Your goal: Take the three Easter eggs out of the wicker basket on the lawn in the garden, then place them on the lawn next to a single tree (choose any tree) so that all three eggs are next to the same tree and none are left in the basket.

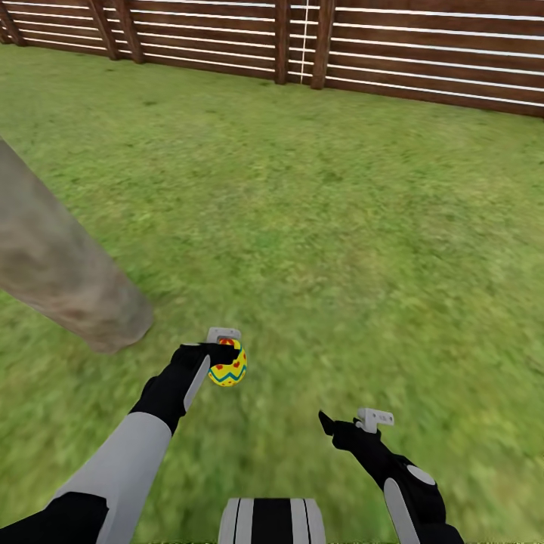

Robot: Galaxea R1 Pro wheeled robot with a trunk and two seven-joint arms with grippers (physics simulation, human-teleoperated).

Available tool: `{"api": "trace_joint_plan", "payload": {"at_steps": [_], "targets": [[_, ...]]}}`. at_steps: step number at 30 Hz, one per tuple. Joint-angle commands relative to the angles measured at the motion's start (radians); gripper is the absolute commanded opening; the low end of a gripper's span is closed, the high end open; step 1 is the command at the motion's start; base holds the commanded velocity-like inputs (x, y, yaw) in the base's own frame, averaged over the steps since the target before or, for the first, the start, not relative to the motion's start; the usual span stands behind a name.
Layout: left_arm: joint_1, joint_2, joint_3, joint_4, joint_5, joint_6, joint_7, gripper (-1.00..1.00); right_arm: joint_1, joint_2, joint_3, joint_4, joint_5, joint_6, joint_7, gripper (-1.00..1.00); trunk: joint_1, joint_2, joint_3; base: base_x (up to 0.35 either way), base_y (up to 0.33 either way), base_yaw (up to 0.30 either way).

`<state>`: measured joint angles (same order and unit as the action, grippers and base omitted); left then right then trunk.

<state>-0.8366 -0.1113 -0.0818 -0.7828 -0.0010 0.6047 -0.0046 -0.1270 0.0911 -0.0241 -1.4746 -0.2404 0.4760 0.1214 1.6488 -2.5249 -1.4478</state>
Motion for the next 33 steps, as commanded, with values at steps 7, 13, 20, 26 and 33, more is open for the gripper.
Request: {"api": "trace_joint_plan", "payload": {"at_steps": [7, 13, 20, 26, 33], "targets": [[0.000, 0.000, -0.001, -0.001, 0.000, 0.004, 0.000, -1.00, 0.000, 0.001, -0.003, -0.001, -0.004, 0.005, 0.008, 1.00, 0.001, -0.001, -0.012, 0.000, 0.000, 0.000], [0.000, 0.000, -0.002, -0.002, 0.000, 0.003, 0.000, -1.00, 0.000, 0.001, -0.003, -0.001, -0.003, 0.004, 0.007, 1.00, 0.002, -0.001, -0.016, 0.000, 0.000, 0.000], [0.000, 0.000, -0.003, -0.003, 0.000, 0.003, 0.000, -1.00, 0.000, 0.000, -0.004, -0.001, -0.002, 0.002, 0.007, 1.00, 0.003, -0.002, -0.028, 0.000, 0.000, 0.000], [0.001, 0.001, -0.003, -0.003, 0.000, 0.002, 0.001, -1.00, 0.000, -0.001, -0.004, -0.001, -0.002, 0.002, 0.008, 1.00, 0.006, -0.003, -0.051, 0.000, 0.000, 0.000], [0.005, 0.001, -0.003, -0.013, 0.000, 0.003, 0.001, -1.00, 0.000, 0.000, -0.004, -0.001, -0.002, 0.004, 0.007, 1.00, 0.009, -0.005, -0.078, 0.000, 0.000, 0.000]]}}
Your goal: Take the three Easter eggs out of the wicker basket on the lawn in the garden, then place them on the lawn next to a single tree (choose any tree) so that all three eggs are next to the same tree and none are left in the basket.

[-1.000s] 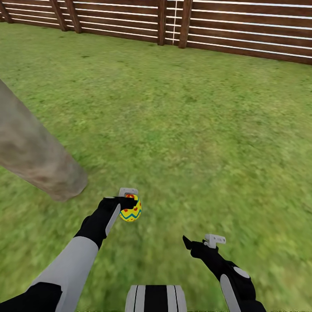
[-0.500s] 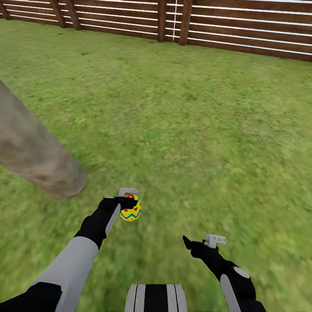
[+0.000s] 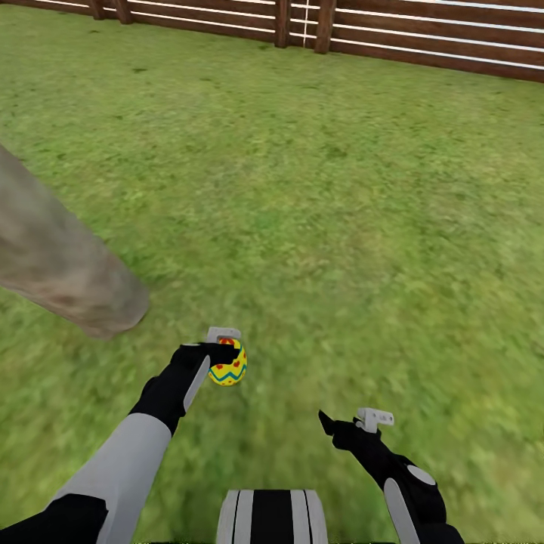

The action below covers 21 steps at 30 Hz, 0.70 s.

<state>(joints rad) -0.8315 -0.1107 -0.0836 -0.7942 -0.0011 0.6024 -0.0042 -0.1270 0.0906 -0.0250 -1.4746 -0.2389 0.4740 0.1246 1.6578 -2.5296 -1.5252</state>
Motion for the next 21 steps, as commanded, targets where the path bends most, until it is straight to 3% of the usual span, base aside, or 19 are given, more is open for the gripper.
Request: {"api": "trace_joint_plan", "payload": {"at_steps": [1, 21], "targets": [[0.000, 0.000, -0.001, -0.002, 0.000, 0.005, 0.000, -1.00, 0.000, 0.001, -0.003, -0.001, -0.004, 0.006, 0.004, 1.00, 0.000, -0.001, -0.005, 0.000, 0.000, 0.000], [0.002, 0.000, -0.001, -0.005, 0.000, 0.004, 0.001, -1.00, 0.000, 0.001, -0.003, -0.001, -0.004, 0.008, 0.004, 1.00, 0.009, -0.005, -0.082, 0.000, 0.000, 0.000]]}}
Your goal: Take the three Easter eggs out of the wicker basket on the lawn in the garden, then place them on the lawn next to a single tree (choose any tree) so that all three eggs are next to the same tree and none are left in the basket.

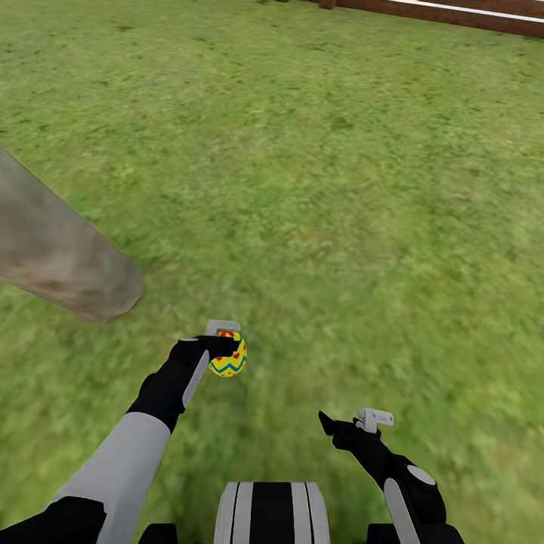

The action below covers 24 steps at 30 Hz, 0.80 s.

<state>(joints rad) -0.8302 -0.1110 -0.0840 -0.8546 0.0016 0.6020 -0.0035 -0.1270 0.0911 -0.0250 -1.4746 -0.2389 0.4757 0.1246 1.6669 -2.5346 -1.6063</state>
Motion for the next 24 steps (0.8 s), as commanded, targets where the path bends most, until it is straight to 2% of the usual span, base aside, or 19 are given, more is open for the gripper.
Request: {"api": "trace_joint_plan", "payload": {"at_steps": [1, 12, 13, 24], "targets": [[0.000, 0.000, -0.001, 0.055, -0.003, 0.004, 0.000, -1.00, 0.000, 0.000, -0.003, -0.001, -0.003, 0.006, 0.004, 1.00, 0.000, 0.000, -0.001, 0.000, 0.000, 0.000], [0.000, 0.000, 0.000, 0.057, -0.003, 0.005, 0.000, -1.00, 0.000, 0.000, -0.003, -0.001, -0.003, 0.006, 0.004, 1.00, 0.000, 0.000, -0.001, 0.000, 0.000, 0.000], [0.000, 0.000, 0.000, 0.057, -0.003, 0.005, 0.000, 1.00, 0.000, 0.000, -0.003, -0.001, -0.003, 0.006, 0.004, 1.00, 0.000, 0.000, -0.001, 0.000, 0.000, 0.000], [0.000, 0.000, 0.001, 0.057, -0.003, 0.007, -0.001, 1.00, 0.000, 0.001, -0.003, -0.001, -0.003, 0.006, 0.004, 1.00, 0.000, 0.000, -0.001, 0.000, 0.000, 0.000]]}}
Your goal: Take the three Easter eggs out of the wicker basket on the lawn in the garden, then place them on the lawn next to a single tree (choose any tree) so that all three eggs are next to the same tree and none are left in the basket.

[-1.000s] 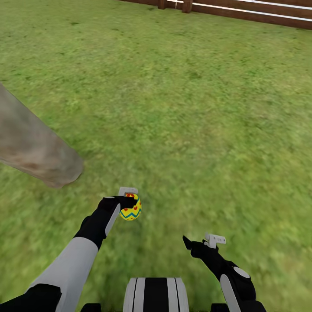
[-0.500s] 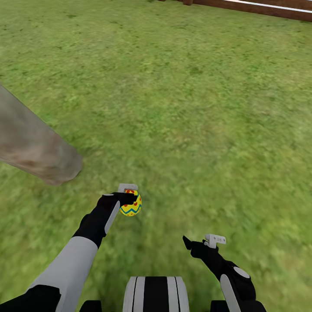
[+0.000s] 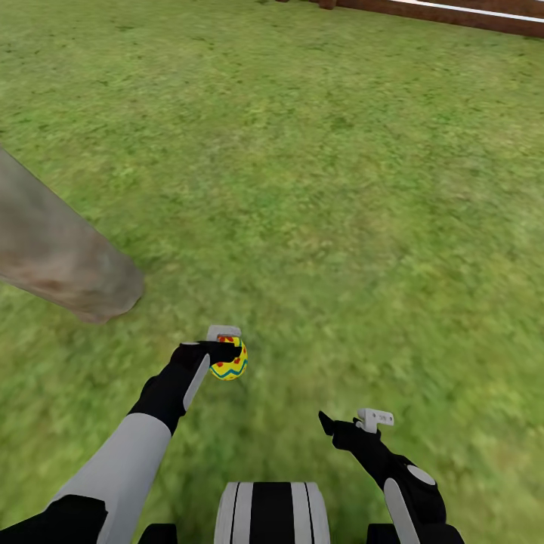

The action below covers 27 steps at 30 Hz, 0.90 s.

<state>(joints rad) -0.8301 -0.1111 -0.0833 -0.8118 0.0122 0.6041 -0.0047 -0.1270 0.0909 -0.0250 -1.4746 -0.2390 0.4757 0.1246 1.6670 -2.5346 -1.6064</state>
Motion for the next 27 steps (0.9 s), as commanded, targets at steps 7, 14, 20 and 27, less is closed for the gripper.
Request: {"api": "trace_joint_plan", "payload": {"at_steps": [7, 14, 20, 27], "targets": [[0.000, 0.000, 0.000, 0.014, -0.014, 0.005, 0.000, 1.00, 0.000, 0.001, -0.003, -0.001, -0.003, 0.006, 0.004, 1.00, -0.003, 0.001, 0.023, 0.000, 0.000, 0.000], [0.000, 0.001, 0.001, 0.014, -0.014, 0.005, 0.000, 1.00, 0.000, 0.001, -0.003, -0.001, -0.003, 0.006, 0.004, 1.00, -0.006, 0.003, 0.050, 0.000, 0.000, 0.000], [0.000, 0.000, -0.001, 0.014, -0.014, 0.005, 0.001, 1.00, 0.000, 0.001, -0.003, -0.001, -0.003, 0.006, 0.004, 1.00, -0.008, 0.004, 0.073, 0.000, 0.000, 0.000], [0.000, -0.001, -0.001, 0.015, -0.014, 0.019, -0.001, 1.00, 0.000, 0.001, -0.003, -0.001, -0.003, 0.006, 0.003, 1.00, -0.012, 0.006, 0.100, 0.000, 0.000, 0.000]]}}
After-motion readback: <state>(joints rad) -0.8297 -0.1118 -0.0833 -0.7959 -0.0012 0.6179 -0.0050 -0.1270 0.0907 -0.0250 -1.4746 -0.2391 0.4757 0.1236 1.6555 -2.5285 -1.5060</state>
